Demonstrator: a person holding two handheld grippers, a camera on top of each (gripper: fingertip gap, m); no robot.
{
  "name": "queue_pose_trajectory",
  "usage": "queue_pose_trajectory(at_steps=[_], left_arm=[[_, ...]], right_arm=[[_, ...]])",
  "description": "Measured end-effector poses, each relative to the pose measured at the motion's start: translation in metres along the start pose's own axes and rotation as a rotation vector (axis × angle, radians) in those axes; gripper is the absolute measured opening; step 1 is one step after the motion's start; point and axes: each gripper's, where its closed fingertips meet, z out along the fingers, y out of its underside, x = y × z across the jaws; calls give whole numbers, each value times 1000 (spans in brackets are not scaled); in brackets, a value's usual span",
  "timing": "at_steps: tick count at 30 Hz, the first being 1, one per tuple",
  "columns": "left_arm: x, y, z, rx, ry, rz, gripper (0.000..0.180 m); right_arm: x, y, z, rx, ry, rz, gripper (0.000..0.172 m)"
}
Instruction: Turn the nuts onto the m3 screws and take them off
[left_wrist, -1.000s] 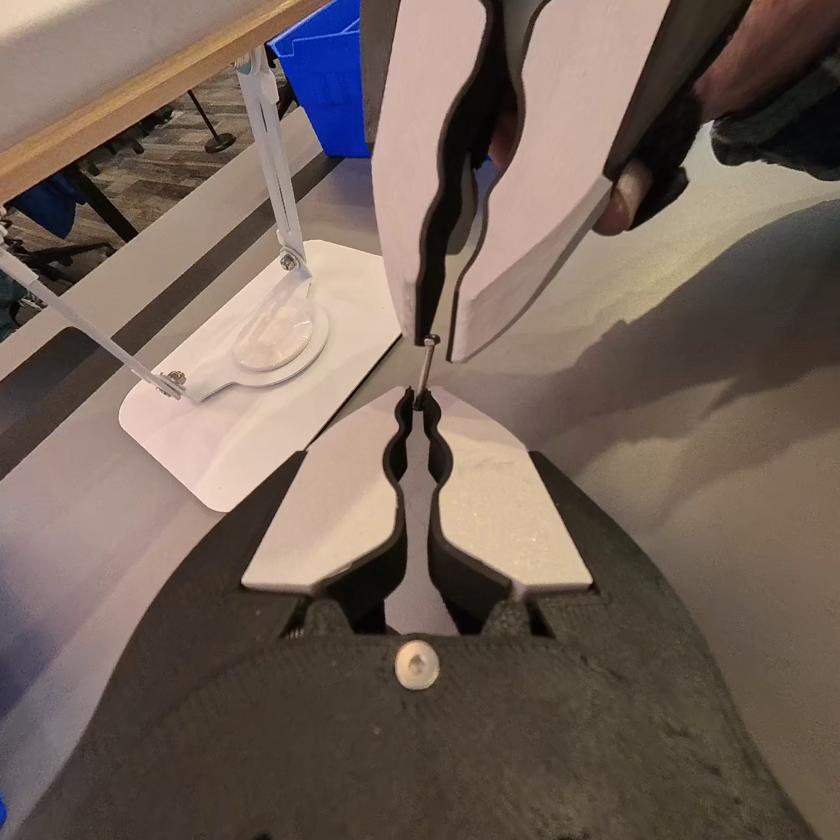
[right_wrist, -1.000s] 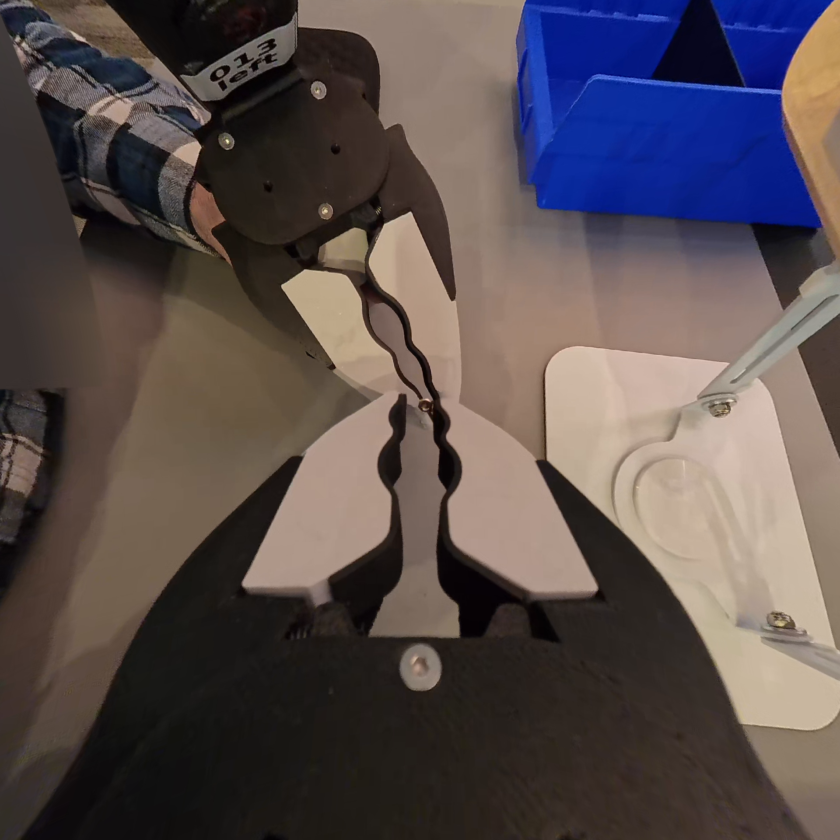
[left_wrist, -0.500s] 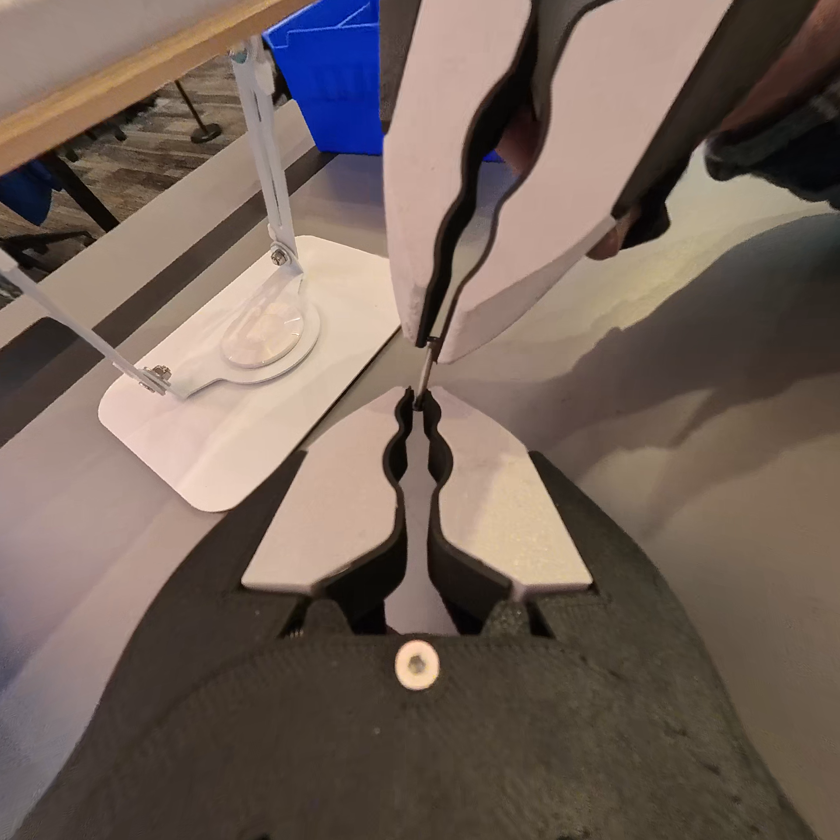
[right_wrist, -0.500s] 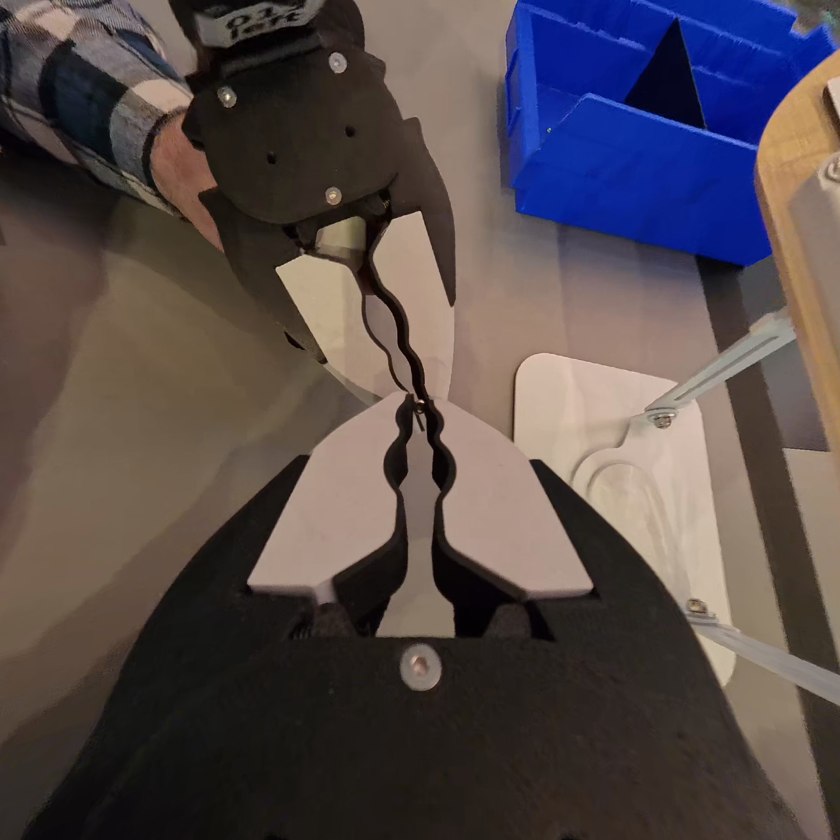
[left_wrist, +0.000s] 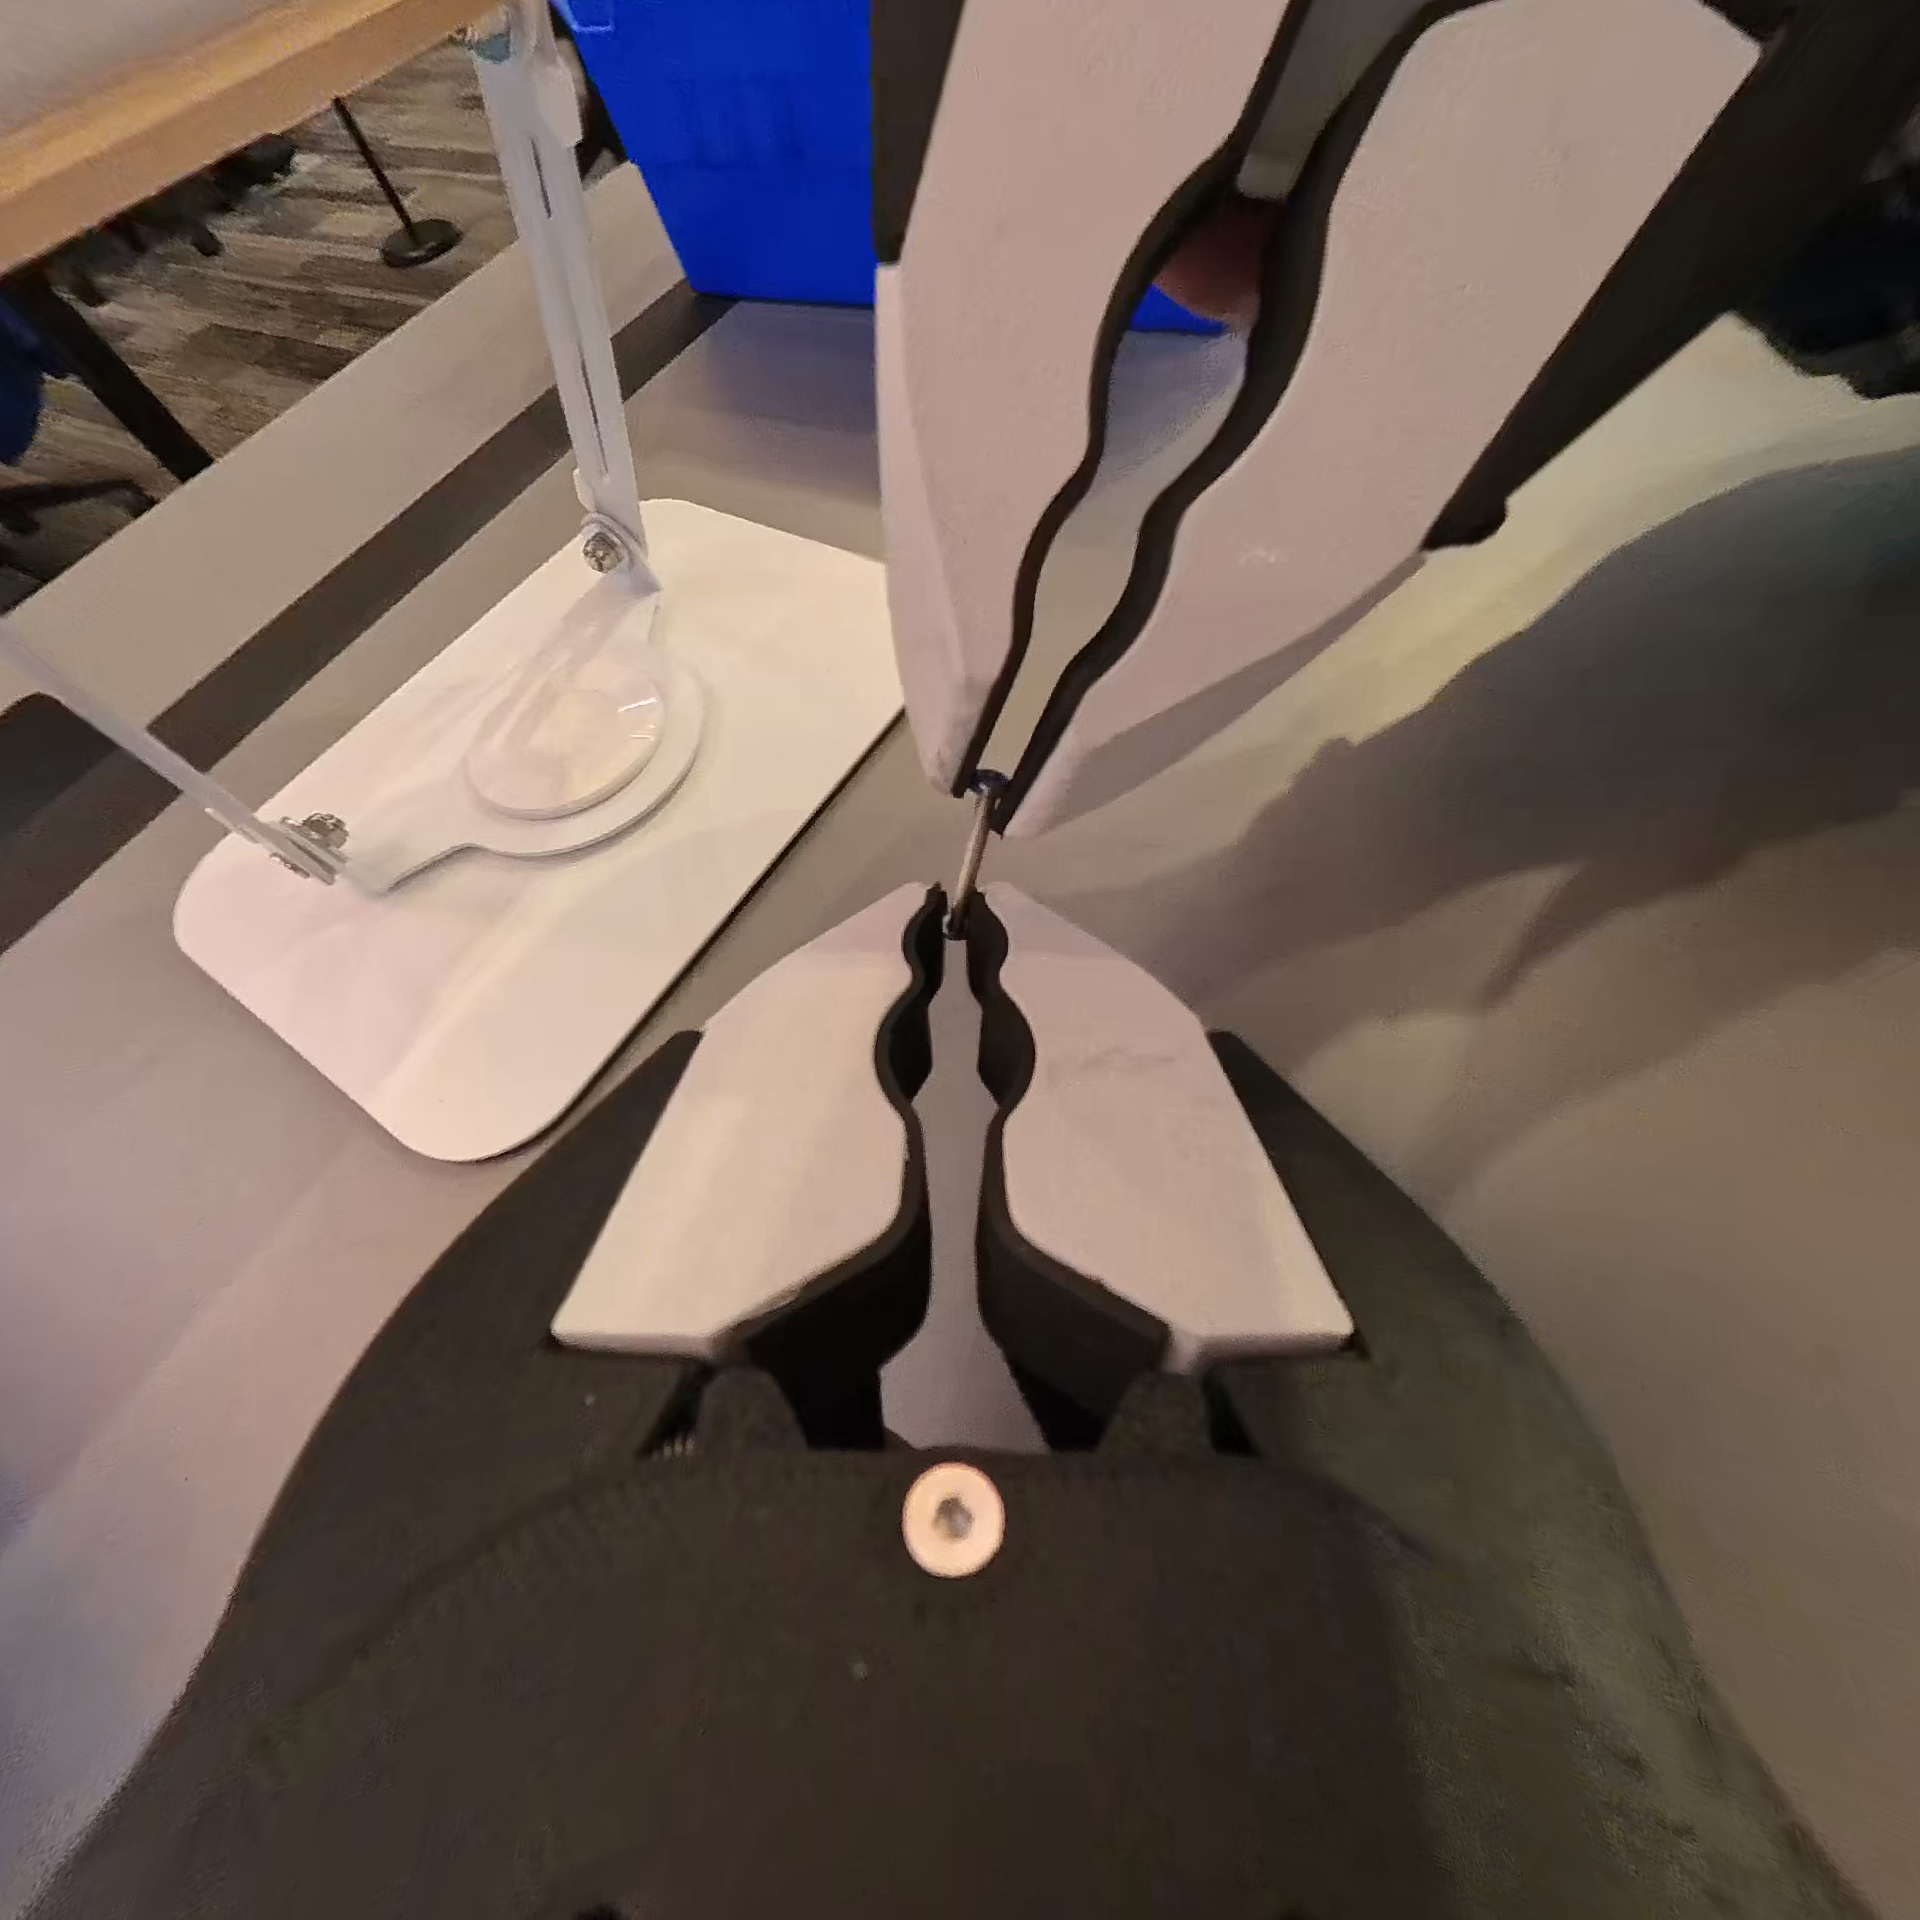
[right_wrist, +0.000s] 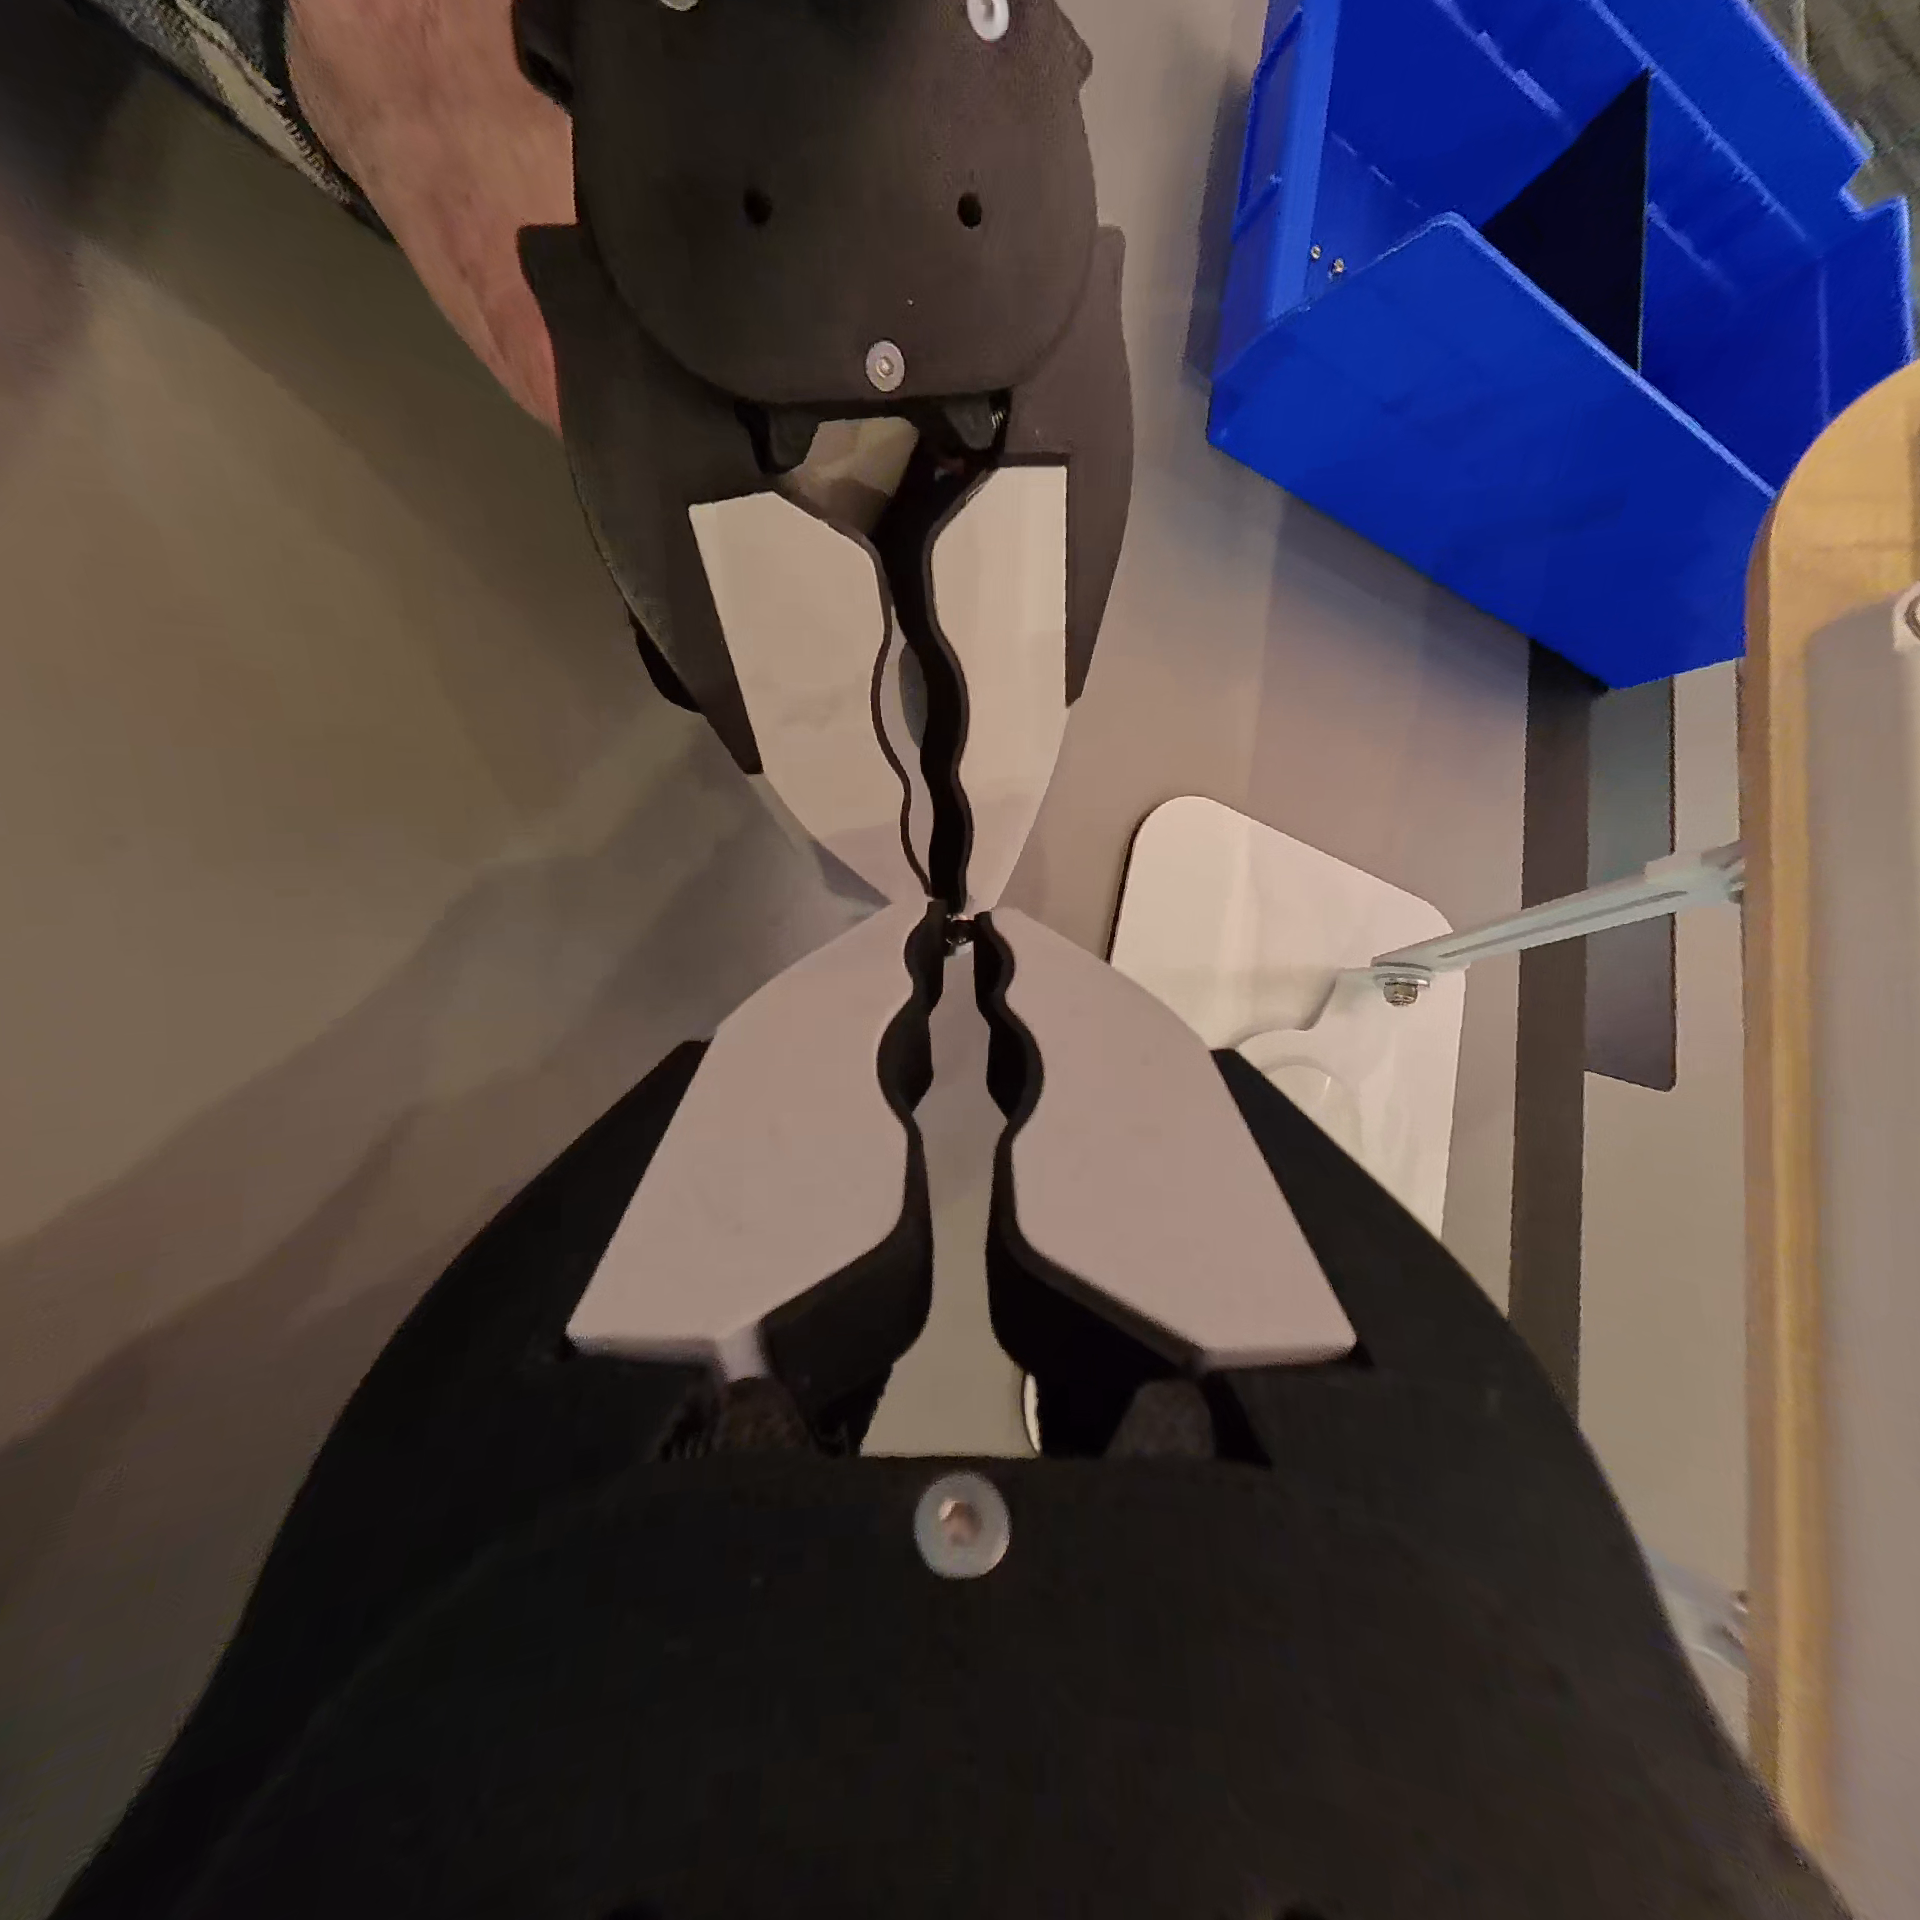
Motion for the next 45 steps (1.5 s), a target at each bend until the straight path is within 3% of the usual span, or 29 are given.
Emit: queue_pose_trajectory(at_steps=[13,31,45], left_arm=[[-10,4,2,-55,-113,46,4],[-9,0,0,-31,-98,38,4],[-5,-3,0,-15,-83,54,4]], right_arm=[[6,4,5,29,29,246,6],[7,2,5,59,28,270,9],[4,0,-9,128,-115,297,10]])
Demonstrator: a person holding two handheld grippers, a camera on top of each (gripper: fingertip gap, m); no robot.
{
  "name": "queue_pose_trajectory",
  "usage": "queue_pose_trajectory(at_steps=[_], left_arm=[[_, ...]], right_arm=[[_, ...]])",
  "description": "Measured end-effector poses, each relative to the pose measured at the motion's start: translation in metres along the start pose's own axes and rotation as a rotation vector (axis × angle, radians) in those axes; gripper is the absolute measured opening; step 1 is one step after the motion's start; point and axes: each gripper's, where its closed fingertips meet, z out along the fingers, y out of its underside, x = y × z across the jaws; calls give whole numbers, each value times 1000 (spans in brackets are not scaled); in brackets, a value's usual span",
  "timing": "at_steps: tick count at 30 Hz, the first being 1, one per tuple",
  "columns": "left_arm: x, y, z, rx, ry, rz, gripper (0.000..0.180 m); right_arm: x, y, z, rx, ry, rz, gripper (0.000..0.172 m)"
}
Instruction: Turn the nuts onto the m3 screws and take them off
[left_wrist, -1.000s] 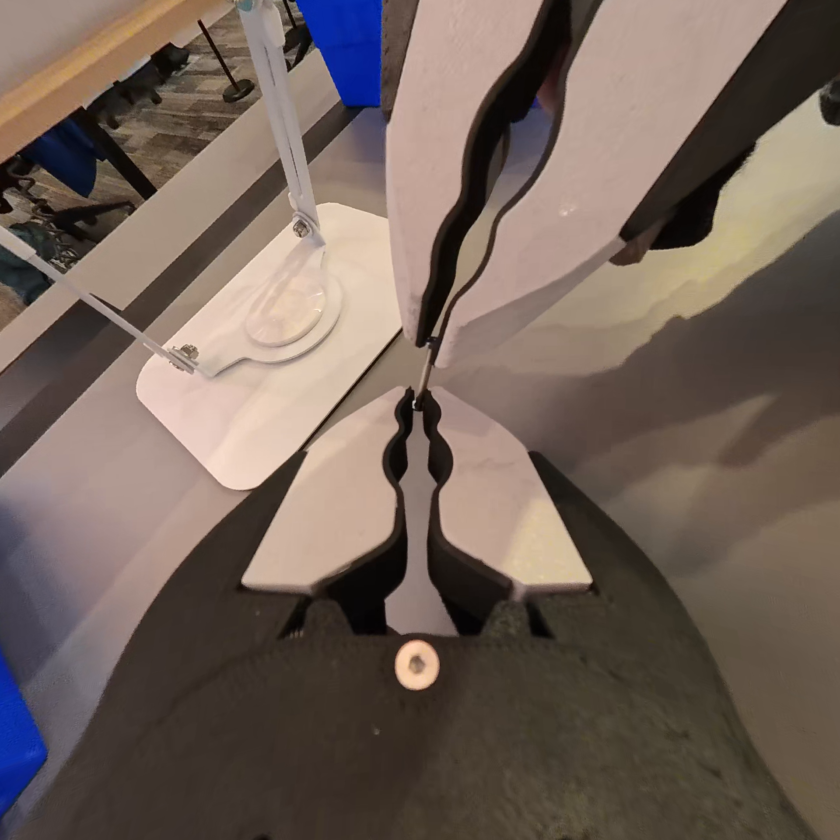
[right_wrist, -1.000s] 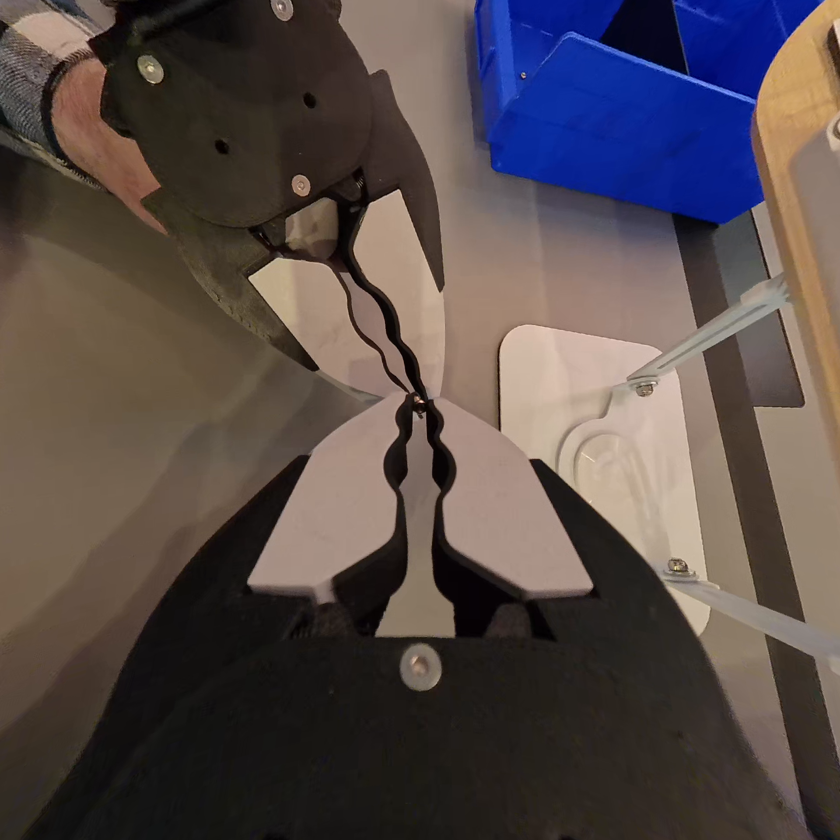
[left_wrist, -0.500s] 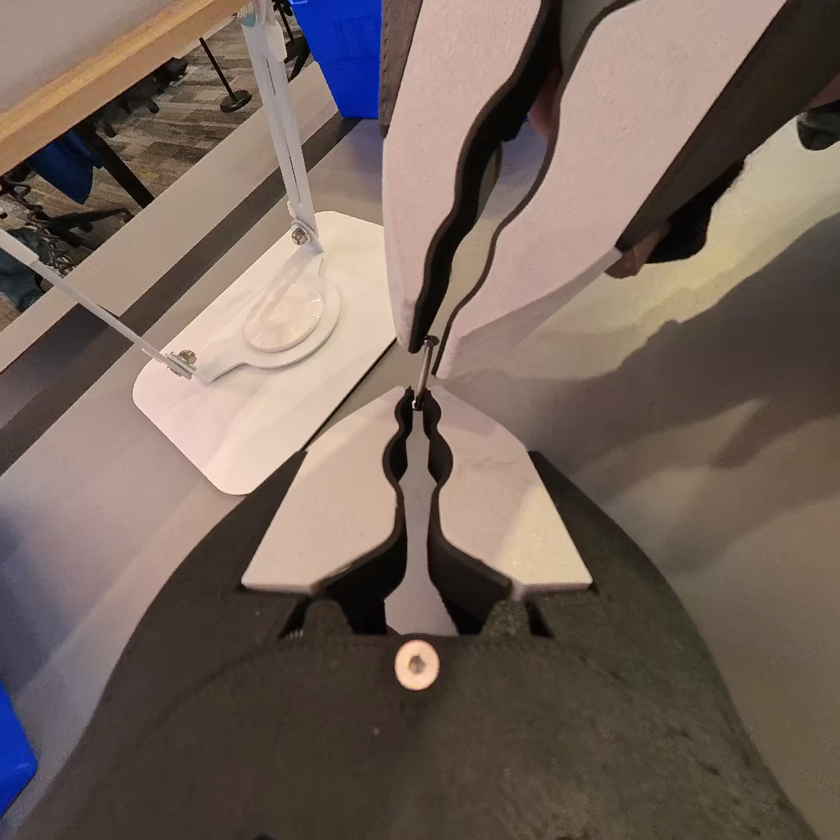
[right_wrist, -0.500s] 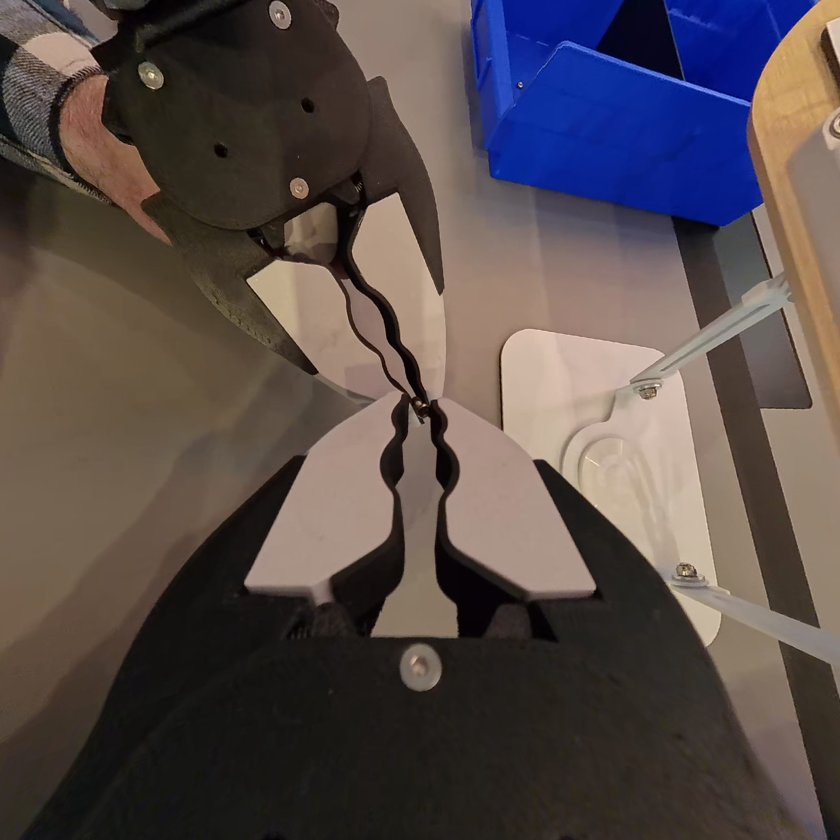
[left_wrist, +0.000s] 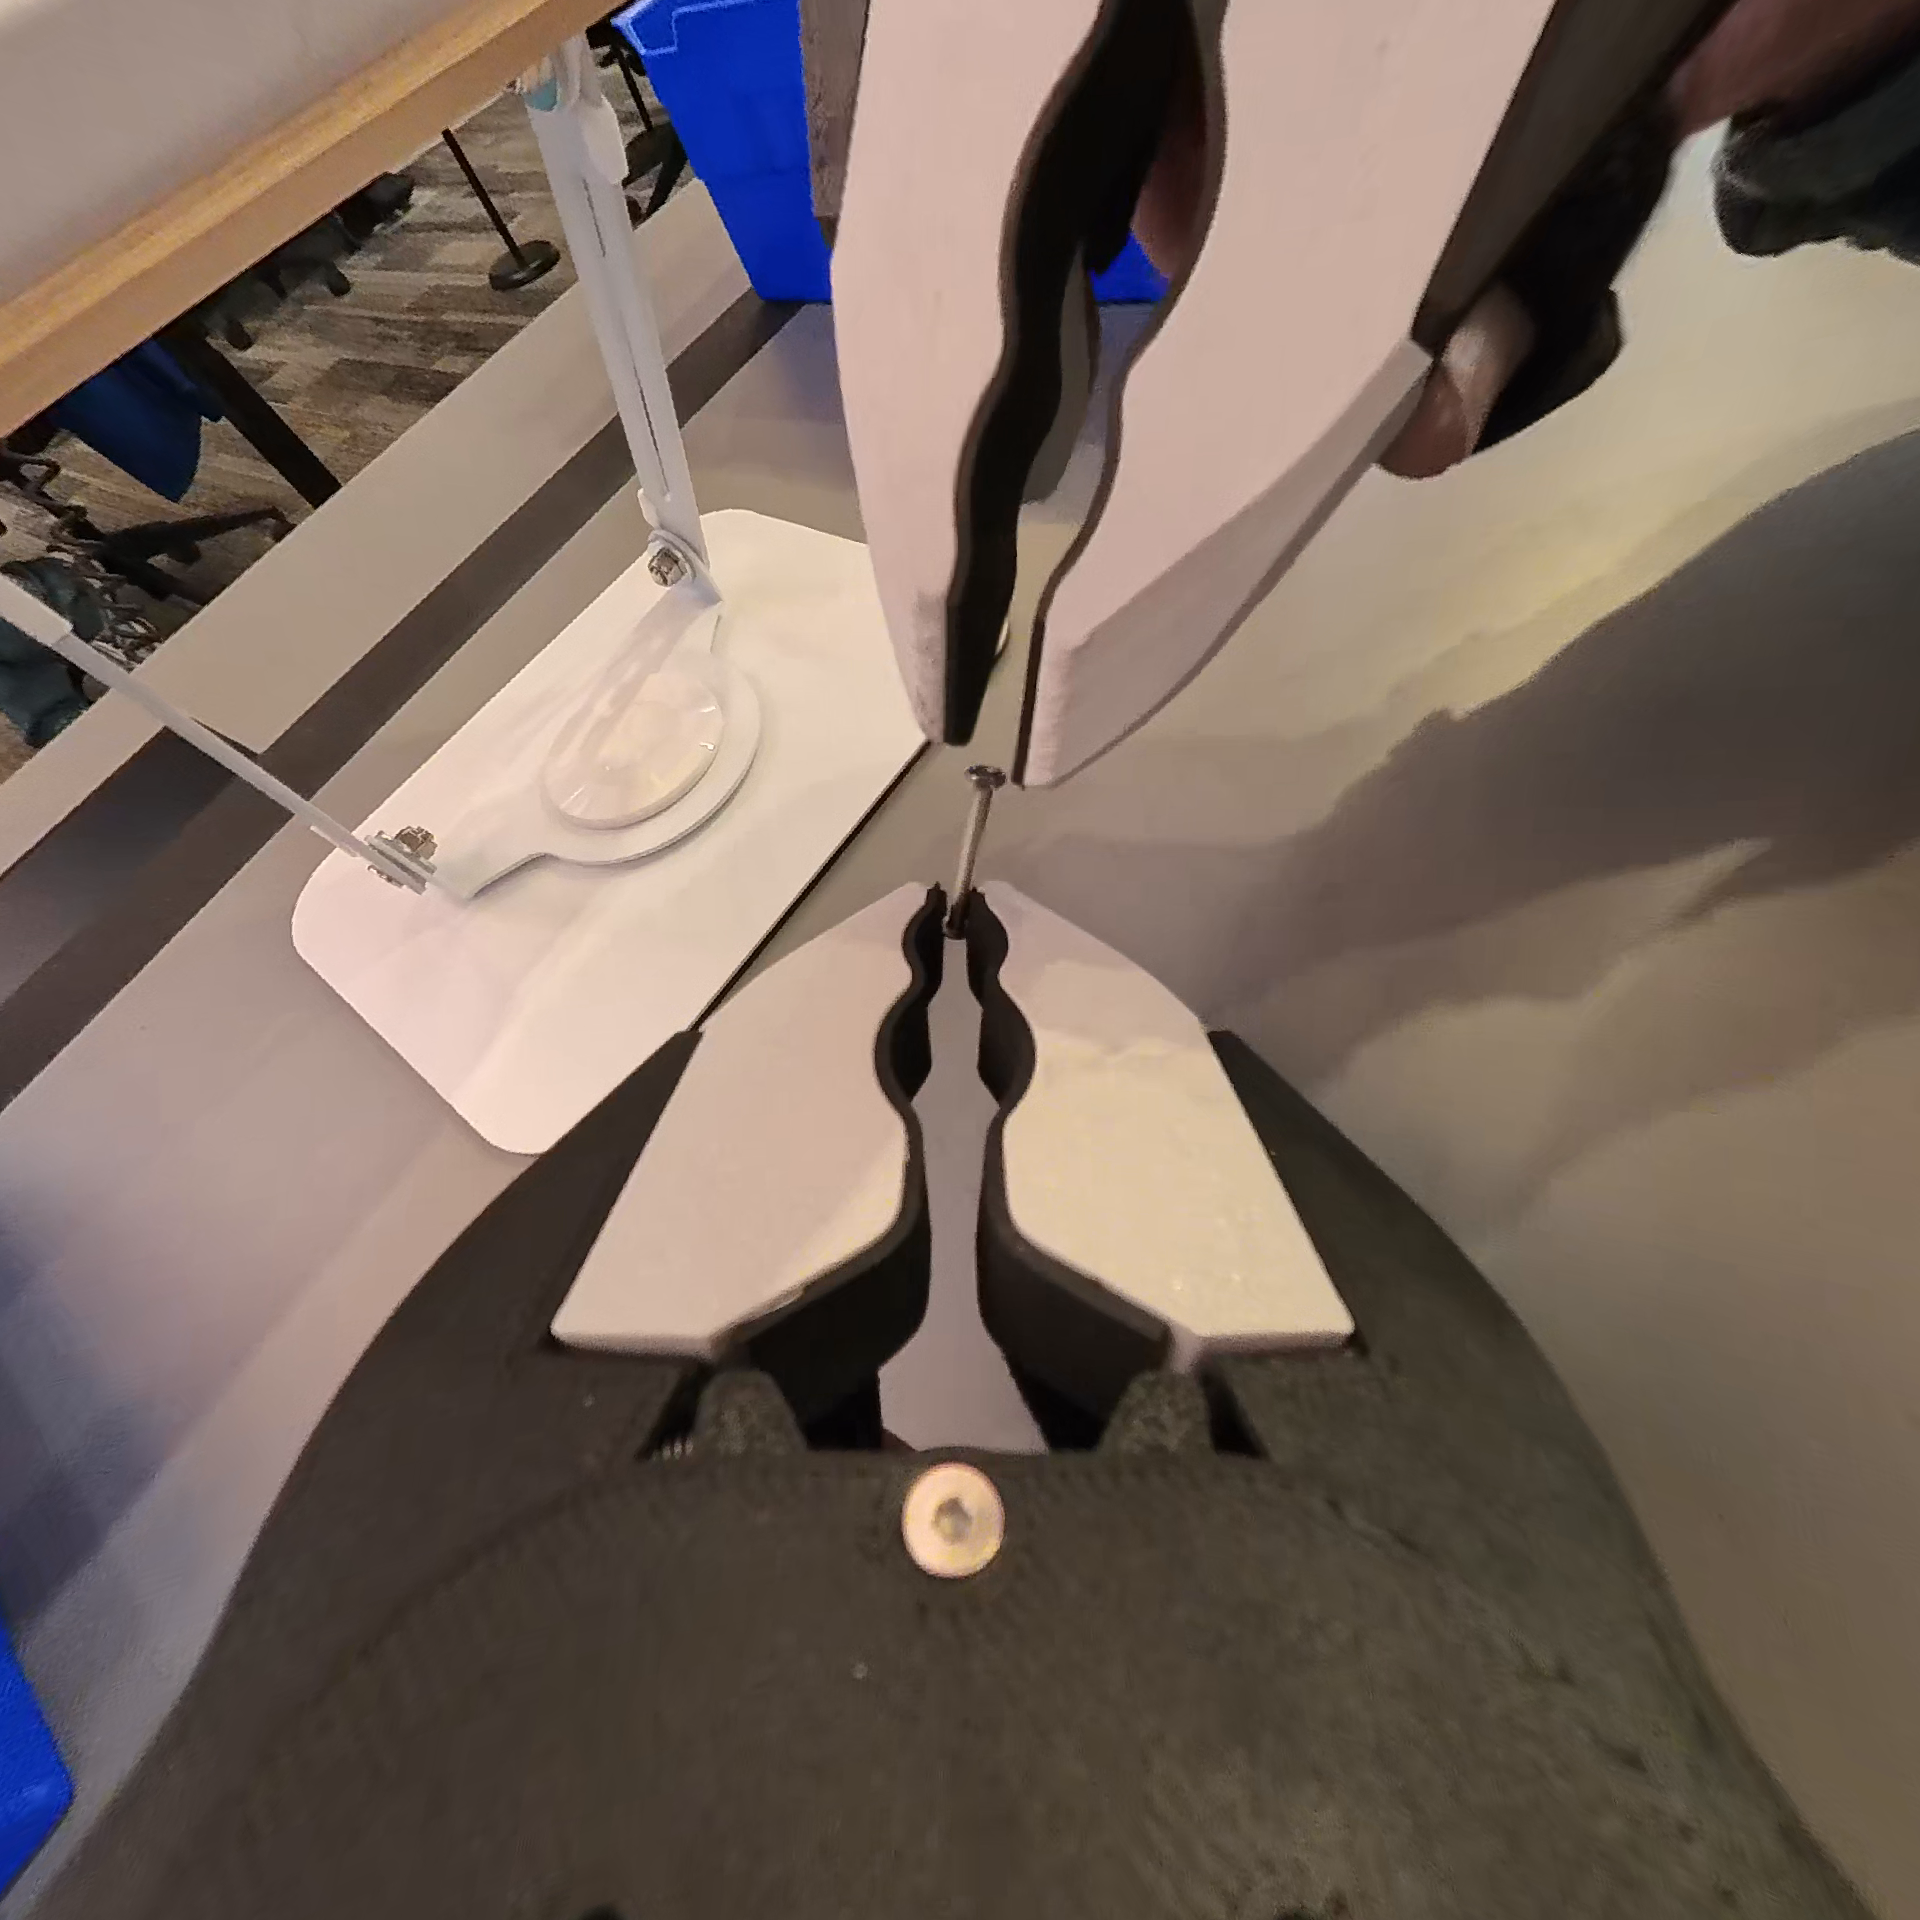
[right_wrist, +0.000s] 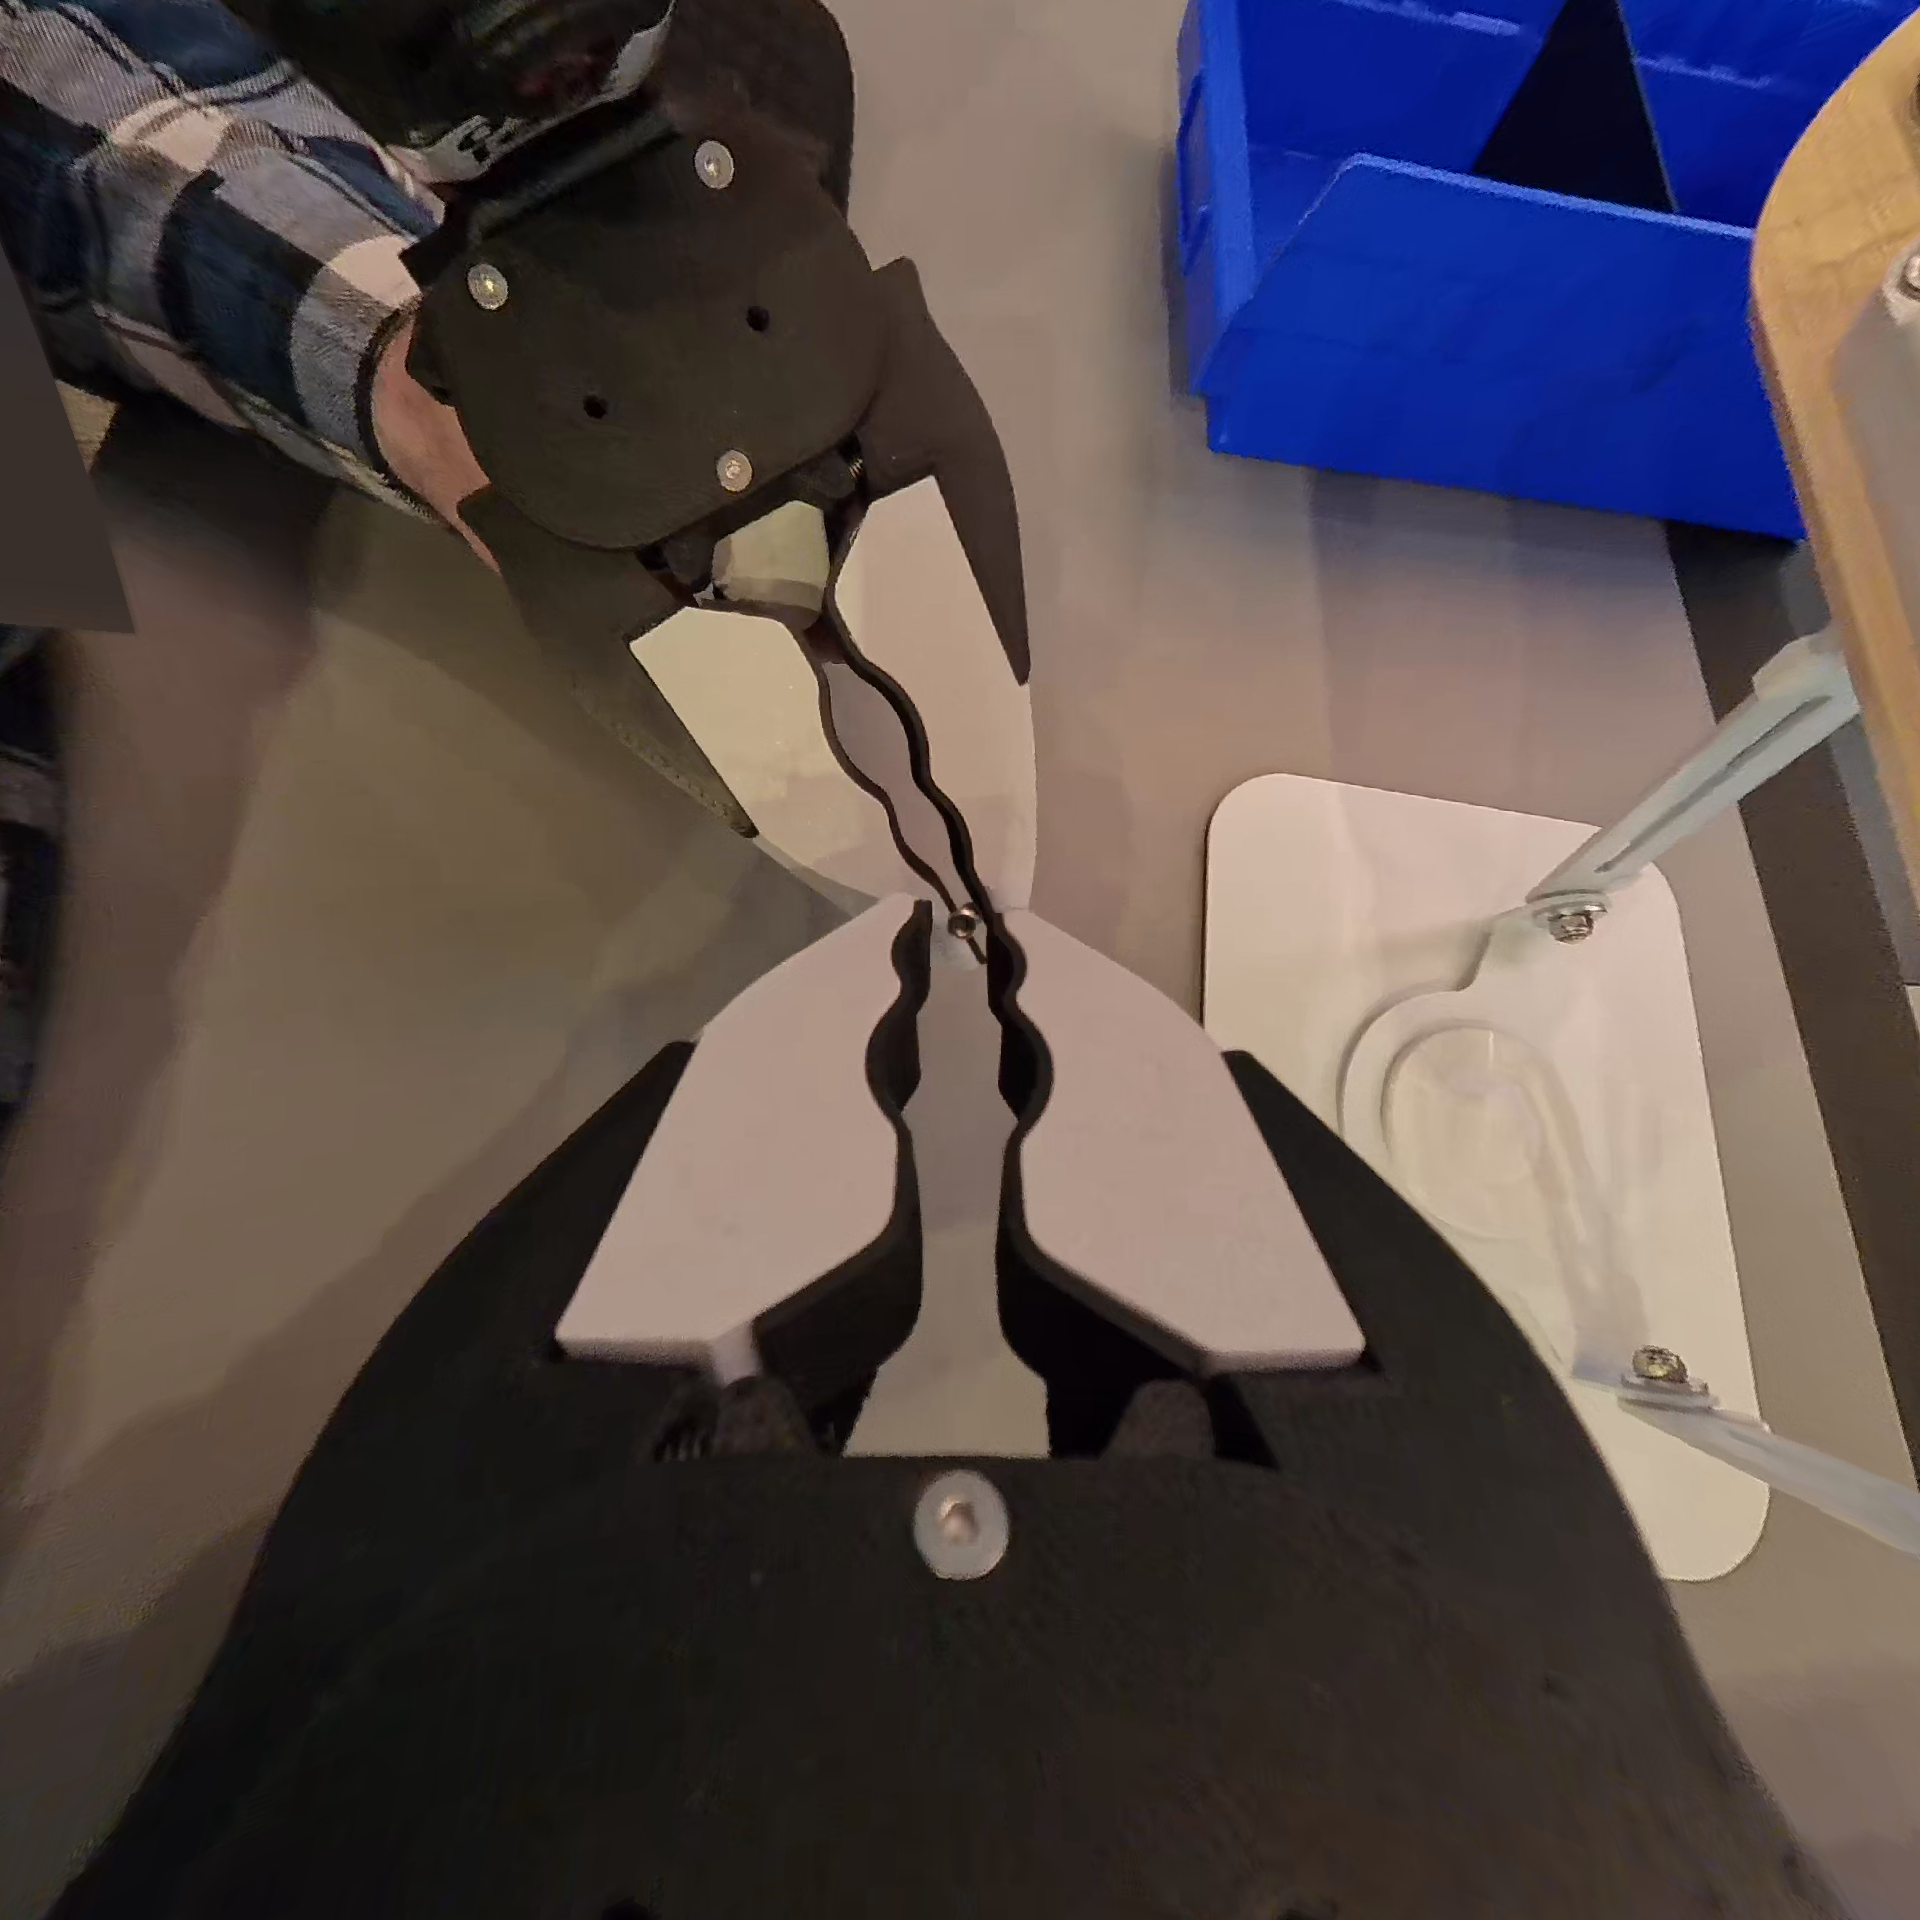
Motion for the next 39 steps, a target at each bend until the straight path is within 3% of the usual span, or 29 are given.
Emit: queue_pose_trajectory(at_steps=[14,23,30,39], left_arm=[[1,0,1,0,6,5,4],[4,2,3,-1,44,-39,4],[5,8,8,-59,13,13,4],[-3,14,9,-99,-51,32,3]], right_arm=[[-1,2,3,-8,-18,-17,5],[-2,3,5,-102,78,-235,5],[-2,11,7,-204,86,-329,5],[3,12,11,-181,116,-182,5]])
